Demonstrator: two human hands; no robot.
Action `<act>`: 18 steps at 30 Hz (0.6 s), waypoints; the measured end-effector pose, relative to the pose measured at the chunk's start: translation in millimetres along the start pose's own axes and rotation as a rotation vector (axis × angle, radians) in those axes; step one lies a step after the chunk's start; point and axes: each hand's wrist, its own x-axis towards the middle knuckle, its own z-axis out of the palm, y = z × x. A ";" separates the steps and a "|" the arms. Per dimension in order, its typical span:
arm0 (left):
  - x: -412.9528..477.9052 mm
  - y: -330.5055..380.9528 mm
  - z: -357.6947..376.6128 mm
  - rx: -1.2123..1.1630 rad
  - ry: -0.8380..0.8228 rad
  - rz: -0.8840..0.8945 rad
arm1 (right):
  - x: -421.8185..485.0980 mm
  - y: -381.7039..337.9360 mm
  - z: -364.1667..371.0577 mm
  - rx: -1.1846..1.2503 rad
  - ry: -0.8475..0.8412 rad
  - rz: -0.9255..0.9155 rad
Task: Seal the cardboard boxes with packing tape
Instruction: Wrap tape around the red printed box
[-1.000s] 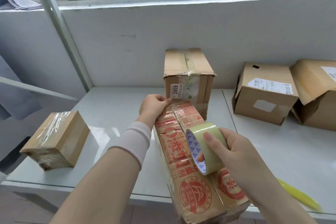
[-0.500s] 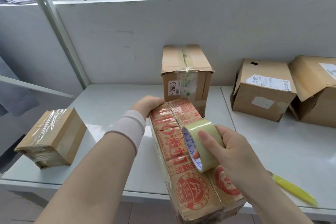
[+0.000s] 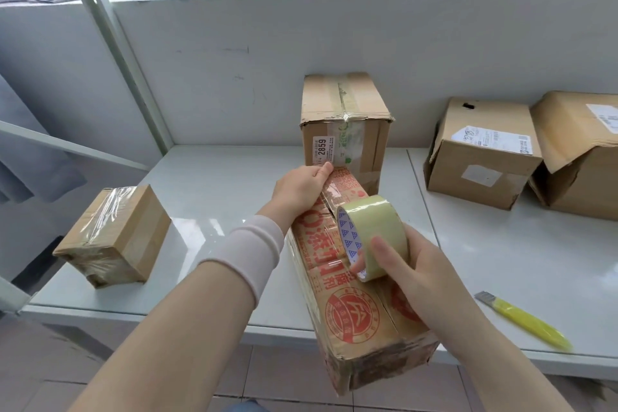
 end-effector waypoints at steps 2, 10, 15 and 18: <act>-0.1 1.2 -0.8 0.002 -0.025 -0.009 | -7.0 6.4 1.9 -0.017 -0.024 -0.019; 3.1 2.8 1.0 0.049 -0.025 -0.070 | -26.2 -2.8 -8.3 0.086 0.126 -0.070; -5.4 8.3 -1.5 0.142 -0.055 -0.021 | -41.6 2.8 -10.1 -0.007 -0.075 -0.062; -6.9 8.6 -3.8 0.159 -0.061 0.003 | -46.7 2.1 -8.7 -0.042 -0.001 -0.069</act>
